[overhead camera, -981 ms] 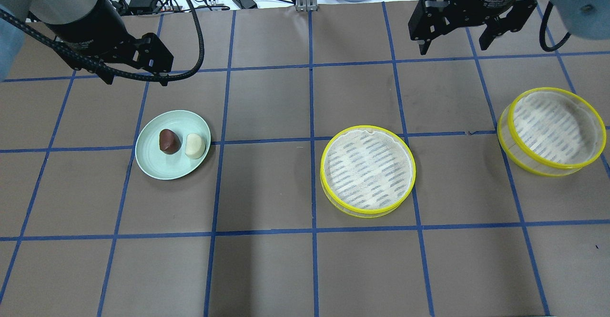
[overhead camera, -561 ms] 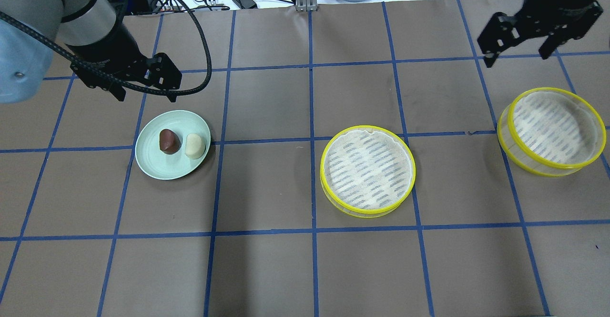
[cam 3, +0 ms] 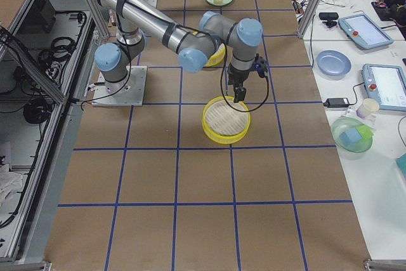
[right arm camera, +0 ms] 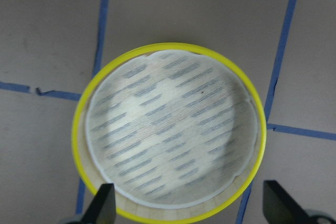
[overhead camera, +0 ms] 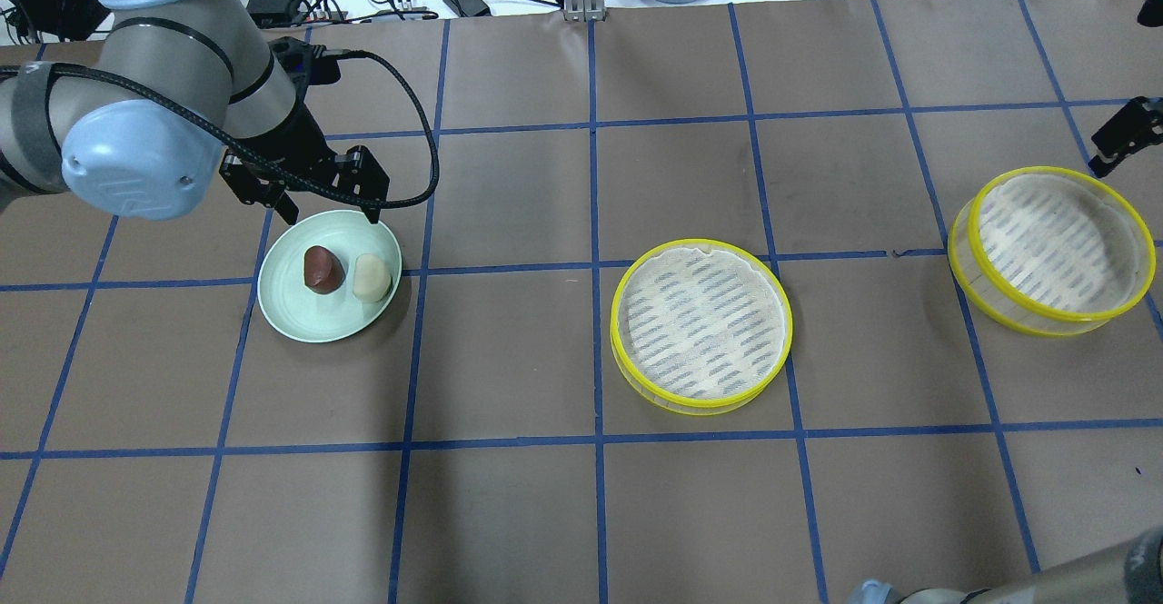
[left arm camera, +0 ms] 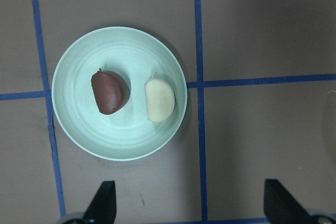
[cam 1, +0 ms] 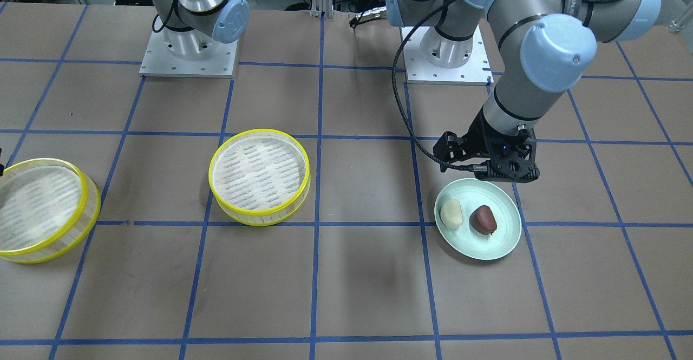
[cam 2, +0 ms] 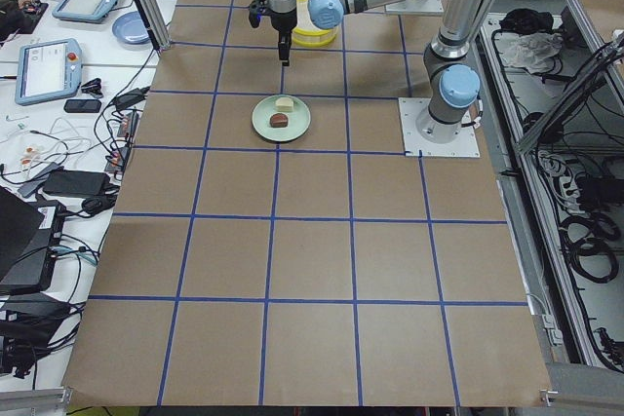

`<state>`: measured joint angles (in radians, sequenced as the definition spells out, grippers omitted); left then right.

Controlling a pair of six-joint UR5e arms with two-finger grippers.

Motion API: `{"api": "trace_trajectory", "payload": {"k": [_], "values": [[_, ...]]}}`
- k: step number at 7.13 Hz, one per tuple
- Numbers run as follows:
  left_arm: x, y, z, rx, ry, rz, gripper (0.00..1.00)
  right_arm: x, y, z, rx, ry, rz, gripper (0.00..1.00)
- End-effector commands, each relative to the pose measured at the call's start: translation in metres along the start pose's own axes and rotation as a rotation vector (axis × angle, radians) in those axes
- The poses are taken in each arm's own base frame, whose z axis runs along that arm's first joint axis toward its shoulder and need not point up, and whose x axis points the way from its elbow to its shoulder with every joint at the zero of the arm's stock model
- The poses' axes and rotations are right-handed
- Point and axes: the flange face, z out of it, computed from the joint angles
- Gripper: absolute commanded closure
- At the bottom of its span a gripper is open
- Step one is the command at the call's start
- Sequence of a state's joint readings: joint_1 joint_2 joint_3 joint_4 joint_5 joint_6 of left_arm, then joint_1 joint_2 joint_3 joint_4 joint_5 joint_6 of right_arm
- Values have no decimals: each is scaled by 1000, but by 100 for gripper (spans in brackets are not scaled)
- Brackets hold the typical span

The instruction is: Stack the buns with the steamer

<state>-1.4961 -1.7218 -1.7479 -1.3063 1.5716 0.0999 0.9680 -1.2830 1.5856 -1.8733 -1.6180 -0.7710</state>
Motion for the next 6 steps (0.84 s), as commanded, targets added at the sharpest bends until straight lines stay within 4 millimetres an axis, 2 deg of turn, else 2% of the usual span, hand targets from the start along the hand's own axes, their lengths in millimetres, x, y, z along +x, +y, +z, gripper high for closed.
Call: {"api": "trace_trajectory", "payload": {"k": [1,3,4,5,6], "values": [[-33,-23,52,-84,22,-19,0,49,-13,75,9,6,18,0],[-34,-32,75,-110,82,2,2,78,-14,124,16,3,-28,2],[-33,-35,89,-133,93,6,5,79,-14,136,-2,-1,-27,17],[-34,-39,105,-160,97,48,22,79,-14,142,-11,-5,-27,40],[-35,-41,115,-178,99,63,23,79,-14,144,-16,-8,-14,76]]}}
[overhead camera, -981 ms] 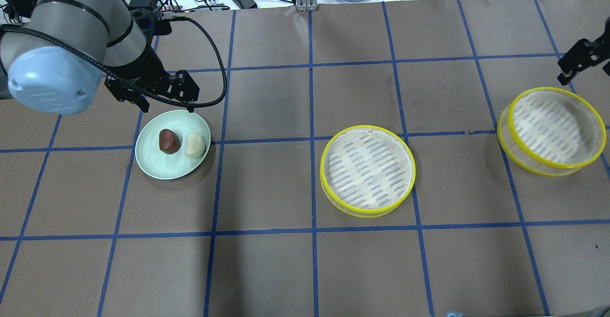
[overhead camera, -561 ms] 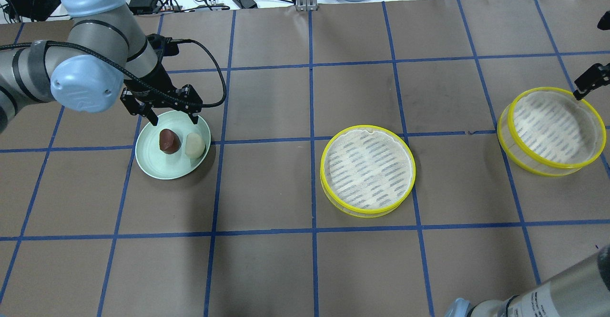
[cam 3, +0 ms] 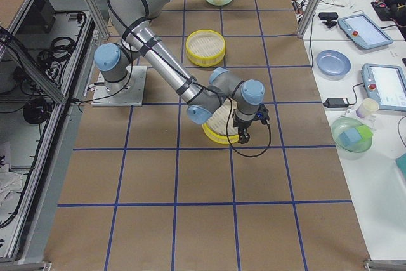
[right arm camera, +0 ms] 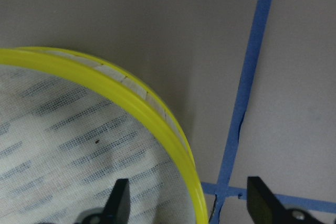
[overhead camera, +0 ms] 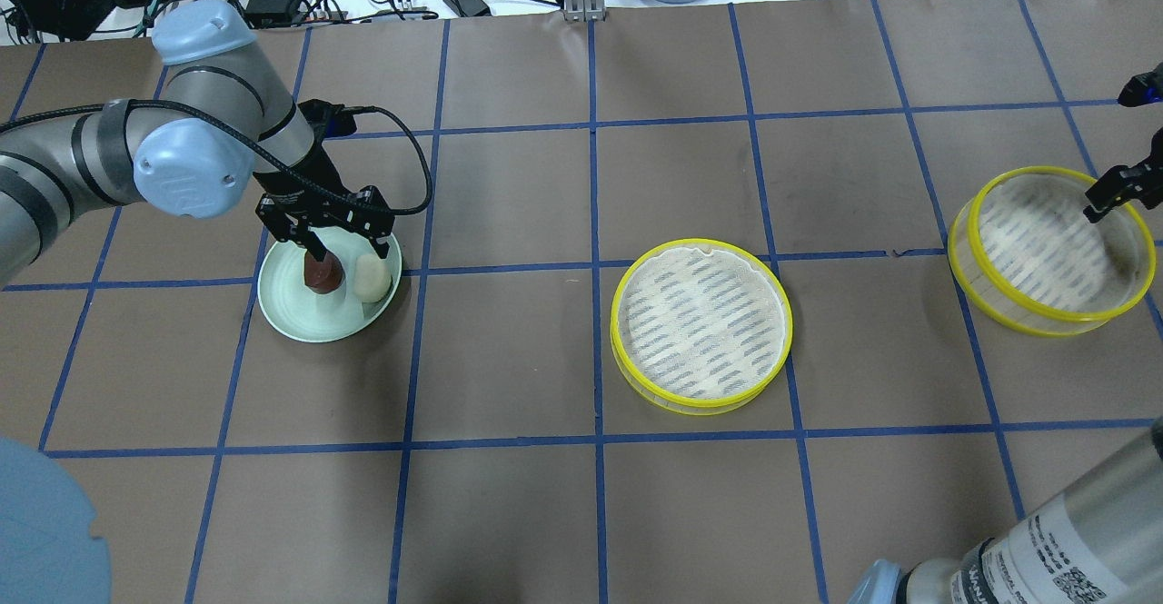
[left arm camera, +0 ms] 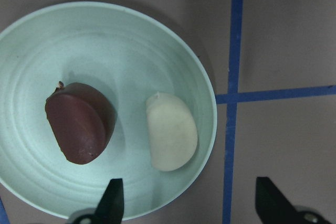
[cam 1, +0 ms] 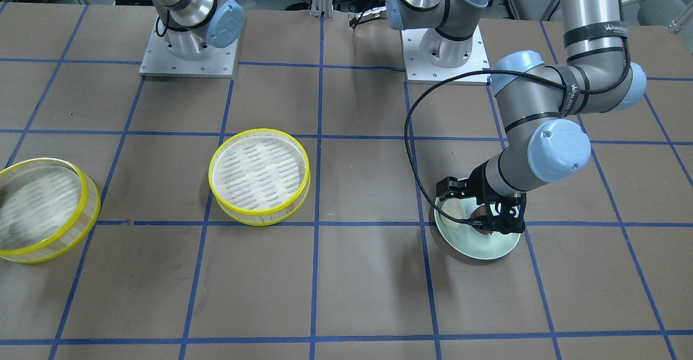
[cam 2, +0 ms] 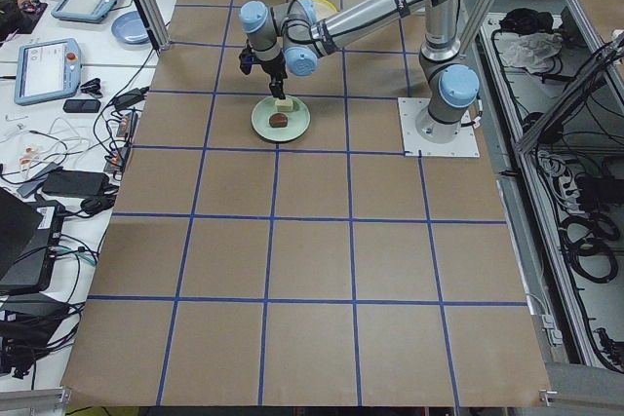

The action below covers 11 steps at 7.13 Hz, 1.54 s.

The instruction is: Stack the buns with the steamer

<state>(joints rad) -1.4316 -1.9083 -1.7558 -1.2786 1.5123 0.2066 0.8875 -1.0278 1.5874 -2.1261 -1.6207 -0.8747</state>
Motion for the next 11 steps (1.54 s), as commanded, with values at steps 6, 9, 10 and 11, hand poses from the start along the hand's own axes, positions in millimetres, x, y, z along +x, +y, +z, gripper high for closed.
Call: {"api": "trace_trajectory", "payload": {"k": [6,9,10,11], "values": [[-9,-20,47,-65,17,19,62,-31,15,-64,-26,-48,100,100],[-13,-24,53,-78,13,20,100,-100,21,-83,-23,-146,197,100],[-12,-25,47,-63,11,17,100,-137,33,-87,-36,-150,246,100],[-11,-22,32,-38,4,11,100,-166,35,-86,-52,-155,270,100]]}}
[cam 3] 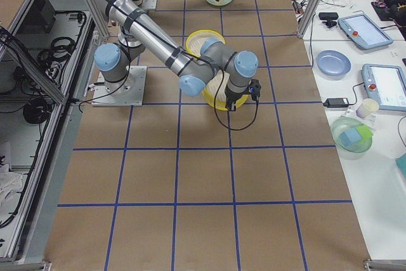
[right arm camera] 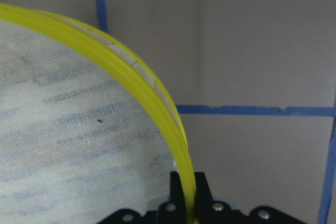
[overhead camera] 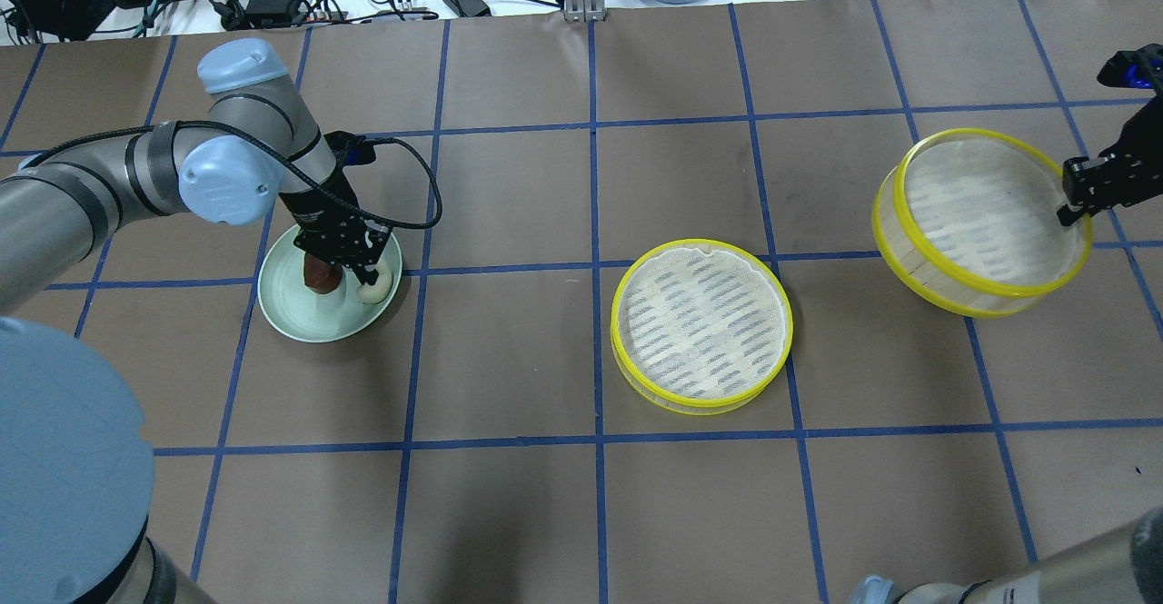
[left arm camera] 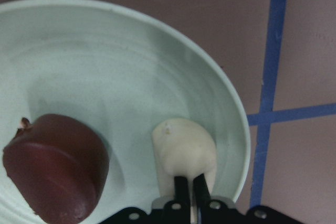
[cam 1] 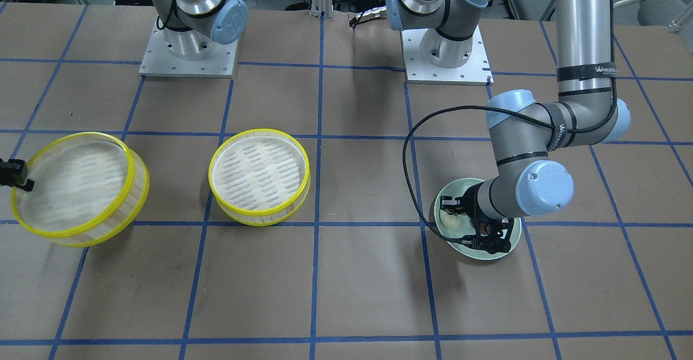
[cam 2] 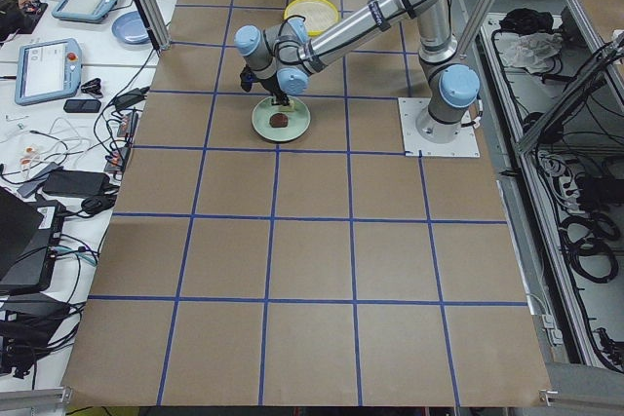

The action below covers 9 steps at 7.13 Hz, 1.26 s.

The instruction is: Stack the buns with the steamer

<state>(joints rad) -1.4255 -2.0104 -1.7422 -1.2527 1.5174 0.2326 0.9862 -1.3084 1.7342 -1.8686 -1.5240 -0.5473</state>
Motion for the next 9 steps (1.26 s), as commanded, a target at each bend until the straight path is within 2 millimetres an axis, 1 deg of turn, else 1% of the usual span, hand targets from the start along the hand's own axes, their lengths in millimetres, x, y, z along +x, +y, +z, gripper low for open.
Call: {"api": "trace_trajectory", "payload": {"k": [1,2,3,4,5,6,7,8,9], "values": [[5,3,-39,67,7,-22,100,-58,23,1,-42,-14,71,100],[31,4,-67,105,83,-94,100,-71,32,-9,-62,-25,88,100],[69,11,-86,135,104,-149,100,-82,31,-8,-63,-25,84,100],[123,22,-93,146,165,-156,100,-83,31,-8,-64,-23,87,100],[171,32,-91,135,221,-180,100,-83,31,-8,-65,-24,87,100],[219,43,-87,114,318,-149,100,-84,31,-8,-63,-26,86,100],[256,50,-72,100,338,-154,100,-85,31,-8,-63,-26,83,100],[298,58,-53,86,382,-97,100,-85,31,-8,-64,-26,84,100],[318,70,-46,57,401,-69,100,-85,31,-7,-66,-27,90,100]]}}
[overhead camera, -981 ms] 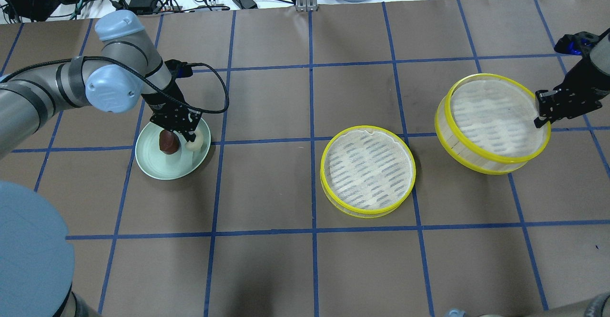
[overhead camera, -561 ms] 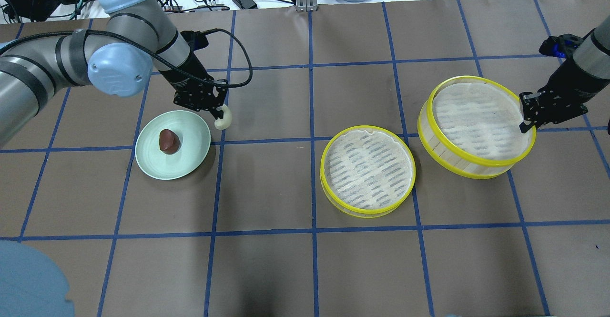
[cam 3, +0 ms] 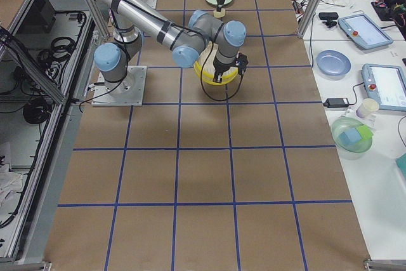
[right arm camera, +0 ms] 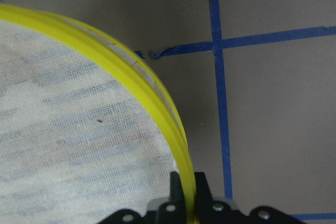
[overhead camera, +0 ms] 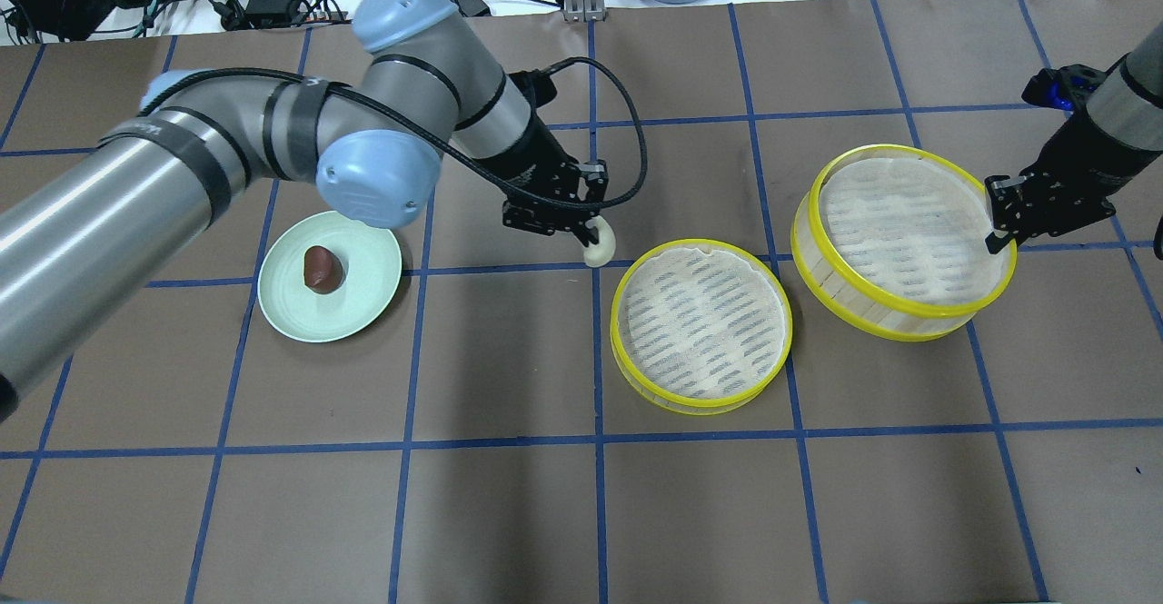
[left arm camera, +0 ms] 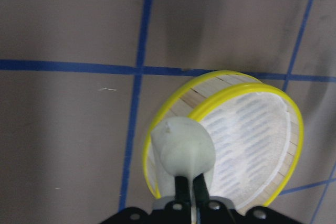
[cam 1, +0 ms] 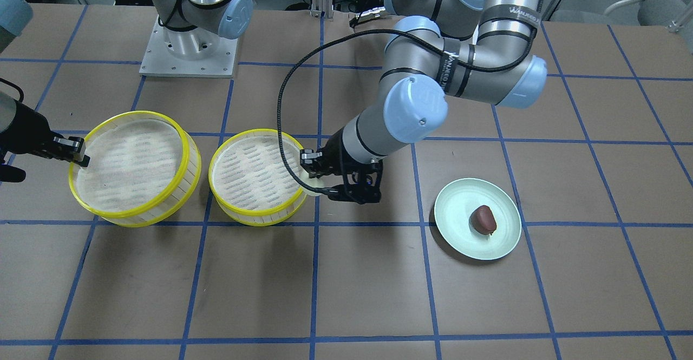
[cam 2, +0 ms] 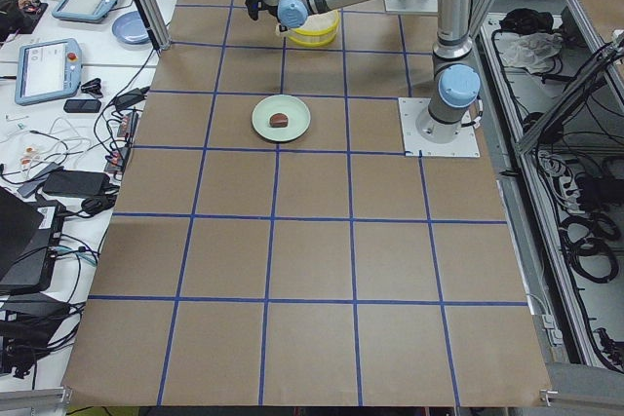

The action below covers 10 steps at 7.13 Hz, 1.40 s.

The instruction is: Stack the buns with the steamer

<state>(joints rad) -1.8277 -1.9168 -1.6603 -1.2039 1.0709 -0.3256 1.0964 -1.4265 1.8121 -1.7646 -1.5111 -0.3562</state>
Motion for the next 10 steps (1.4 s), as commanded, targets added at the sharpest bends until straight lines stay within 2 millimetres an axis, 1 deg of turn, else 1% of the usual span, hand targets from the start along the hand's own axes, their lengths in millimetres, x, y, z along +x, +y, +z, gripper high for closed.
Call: {"api": "trace_trajectory", "payload": {"k": [1,2,3,4,5,6,7,8,9,10], "values": [[15,24,45,-81,18,15,100,-1,1,3,-6,0,44,100],[5,33,65,-106,6,10,100,-10,4,6,-15,12,51,100],[0,33,72,-117,0,3,100,-19,4,6,-16,25,64,100],[0,31,76,-118,0,3,100,-29,6,5,-14,32,87,100],[-2,29,79,-123,-2,-2,50,-49,11,4,-10,44,92,100],[-2,28,79,-123,-4,-1,39,-72,13,5,-11,66,127,100],[-2,28,77,-120,-4,-1,21,-100,16,8,-11,85,136,100],[2,27,71,-107,-1,8,7,-123,20,9,-8,102,140,100],[-13,9,33,-3,-110,14,0,-151,26,14,-6,142,152,100],[-40,-12,-9,49,-178,-41,0,-182,33,19,-3,166,109,100]]}}
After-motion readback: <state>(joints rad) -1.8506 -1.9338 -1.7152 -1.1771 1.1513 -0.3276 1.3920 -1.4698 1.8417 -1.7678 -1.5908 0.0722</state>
